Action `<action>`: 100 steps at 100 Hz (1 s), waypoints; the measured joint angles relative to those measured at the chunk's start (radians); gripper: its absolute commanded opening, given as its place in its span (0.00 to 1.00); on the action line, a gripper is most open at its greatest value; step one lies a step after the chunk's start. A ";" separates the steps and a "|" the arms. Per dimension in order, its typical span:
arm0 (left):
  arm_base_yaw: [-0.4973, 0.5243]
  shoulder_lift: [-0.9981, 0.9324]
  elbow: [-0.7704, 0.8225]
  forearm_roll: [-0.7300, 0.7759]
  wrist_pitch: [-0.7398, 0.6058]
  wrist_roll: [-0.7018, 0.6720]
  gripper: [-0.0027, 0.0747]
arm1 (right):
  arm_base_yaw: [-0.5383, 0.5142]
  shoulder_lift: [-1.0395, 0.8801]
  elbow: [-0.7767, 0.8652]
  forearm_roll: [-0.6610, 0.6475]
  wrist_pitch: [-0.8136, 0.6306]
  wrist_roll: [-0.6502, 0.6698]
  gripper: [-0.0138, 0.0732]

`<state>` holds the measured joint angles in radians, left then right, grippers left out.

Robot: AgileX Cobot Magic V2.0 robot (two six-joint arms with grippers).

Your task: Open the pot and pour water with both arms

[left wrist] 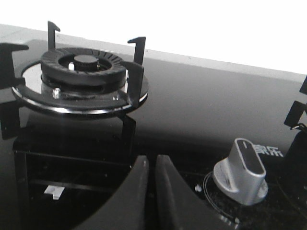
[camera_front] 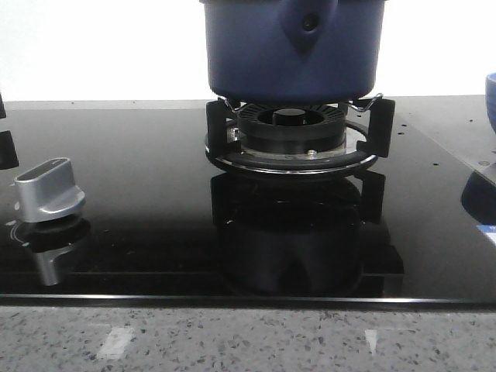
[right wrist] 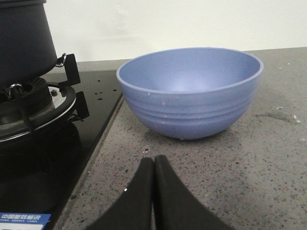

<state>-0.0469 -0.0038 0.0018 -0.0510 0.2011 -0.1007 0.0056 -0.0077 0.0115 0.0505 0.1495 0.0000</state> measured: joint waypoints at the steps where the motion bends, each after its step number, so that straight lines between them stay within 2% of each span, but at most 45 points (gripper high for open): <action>1: 0.000 0.000 0.000 0.000 -0.003 0.000 0.01 | 0.000 0.000 0.000 0.000 0.000 0.000 0.08; 29: 0.000 0.000 0.000 0.004 -0.064 0.000 0.01 | 0.000 0.000 0.000 0.000 0.000 0.000 0.08; 100: 0.000 0.000 0.000 0.004 -0.064 0.000 0.01 | 0.000 0.000 0.000 0.000 -0.002 0.000 0.08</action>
<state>-0.0469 -0.0038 0.0018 -0.0471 0.1368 -0.1007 0.0056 -0.0077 0.0115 0.0505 0.1478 0.0000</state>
